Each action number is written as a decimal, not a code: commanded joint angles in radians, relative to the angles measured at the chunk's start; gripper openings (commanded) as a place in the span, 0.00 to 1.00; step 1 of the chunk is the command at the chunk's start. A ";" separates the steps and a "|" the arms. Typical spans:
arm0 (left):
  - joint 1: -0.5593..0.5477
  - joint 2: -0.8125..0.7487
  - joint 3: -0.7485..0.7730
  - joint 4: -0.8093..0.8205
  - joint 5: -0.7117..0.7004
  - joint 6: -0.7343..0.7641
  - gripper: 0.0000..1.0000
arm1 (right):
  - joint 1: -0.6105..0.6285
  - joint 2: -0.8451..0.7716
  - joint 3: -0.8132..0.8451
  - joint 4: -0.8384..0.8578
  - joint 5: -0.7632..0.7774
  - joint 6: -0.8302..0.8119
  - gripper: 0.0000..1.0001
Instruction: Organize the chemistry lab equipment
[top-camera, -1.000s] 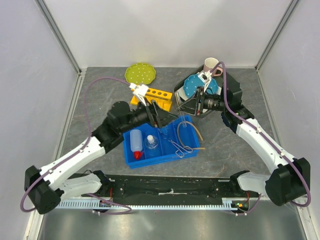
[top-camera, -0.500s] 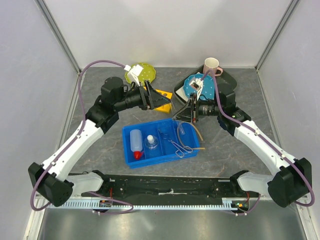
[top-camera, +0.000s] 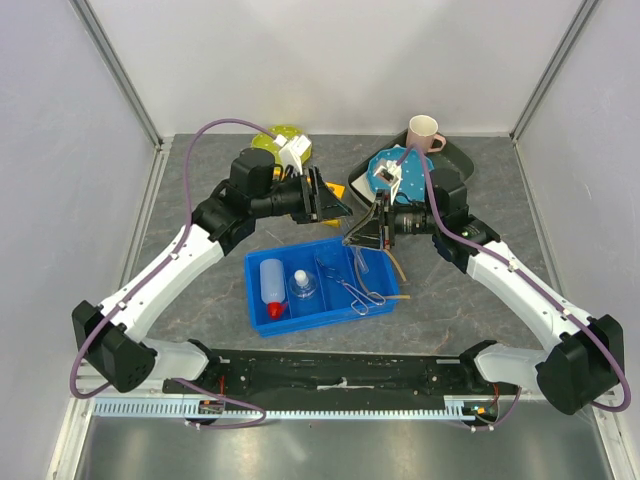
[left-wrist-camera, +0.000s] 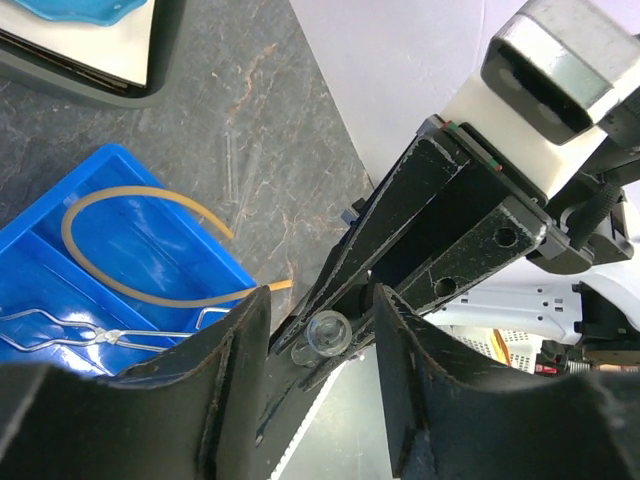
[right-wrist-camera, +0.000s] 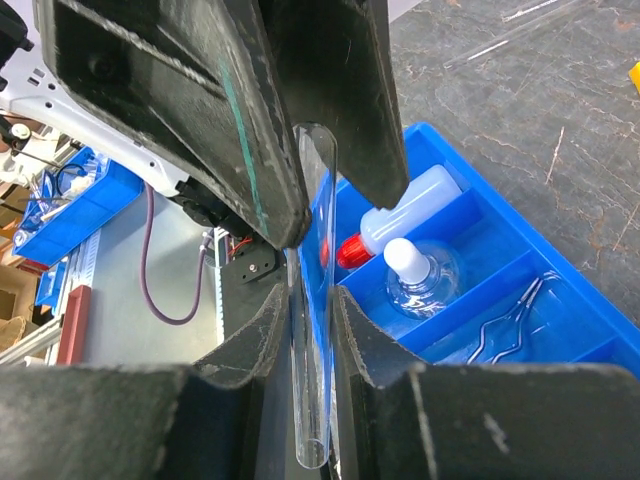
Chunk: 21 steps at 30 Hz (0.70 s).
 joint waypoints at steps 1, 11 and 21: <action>-0.018 0.012 0.039 -0.038 -0.017 0.044 0.49 | 0.004 -0.002 0.040 0.007 -0.018 -0.029 0.20; -0.041 0.021 0.043 -0.057 -0.040 0.061 0.27 | 0.015 0.007 0.042 -0.007 -0.011 -0.046 0.20; -0.035 -0.046 0.001 -0.063 -0.086 0.079 0.11 | 0.015 -0.007 0.068 -0.100 0.015 -0.147 0.41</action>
